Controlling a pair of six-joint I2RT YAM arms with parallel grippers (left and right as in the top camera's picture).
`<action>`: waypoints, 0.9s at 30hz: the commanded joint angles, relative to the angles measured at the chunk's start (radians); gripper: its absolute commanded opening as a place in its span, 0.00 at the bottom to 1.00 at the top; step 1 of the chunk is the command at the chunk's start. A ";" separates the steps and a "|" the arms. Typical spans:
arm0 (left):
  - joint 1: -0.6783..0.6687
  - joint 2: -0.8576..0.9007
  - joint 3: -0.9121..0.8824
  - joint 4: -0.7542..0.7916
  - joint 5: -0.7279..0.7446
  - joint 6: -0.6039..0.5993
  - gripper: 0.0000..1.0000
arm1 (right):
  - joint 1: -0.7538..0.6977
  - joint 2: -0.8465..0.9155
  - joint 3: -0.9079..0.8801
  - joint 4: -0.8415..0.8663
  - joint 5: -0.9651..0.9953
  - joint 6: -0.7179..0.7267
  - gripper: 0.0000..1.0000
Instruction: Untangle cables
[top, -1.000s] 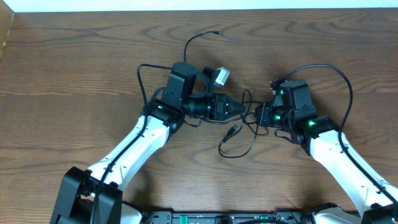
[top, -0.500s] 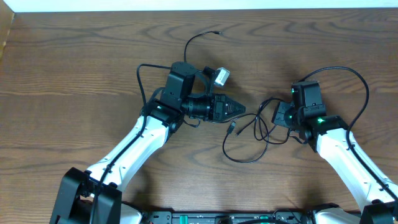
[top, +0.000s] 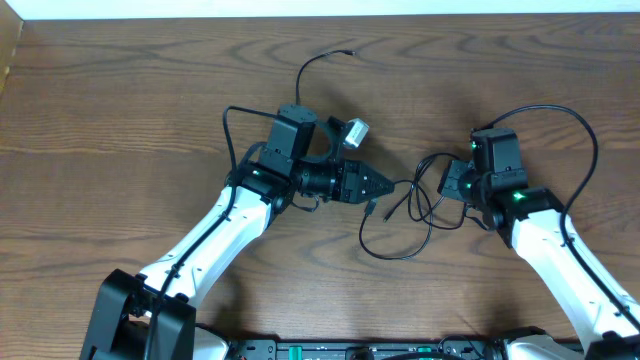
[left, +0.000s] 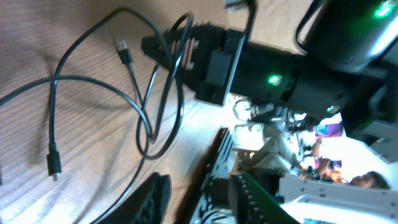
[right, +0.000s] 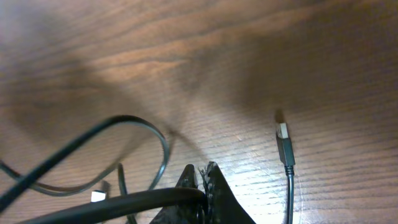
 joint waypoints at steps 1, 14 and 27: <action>-0.022 -0.018 0.007 -0.013 0.015 0.091 0.42 | -0.005 -0.045 -0.004 0.008 -0.027 0.011 0.01; -0.143 -0.018 0.007 -0.030 -0.331 0.093 0.50 | -0.005 -0.051 -0.004 0.044 -0.163 0.037 0.01; -0.170 -0.005 0.007 -0.045 -0.411 0.093 0.51 | -0.005 -0.052 -0.004 0.044 -0.170 0.037 0.01</action>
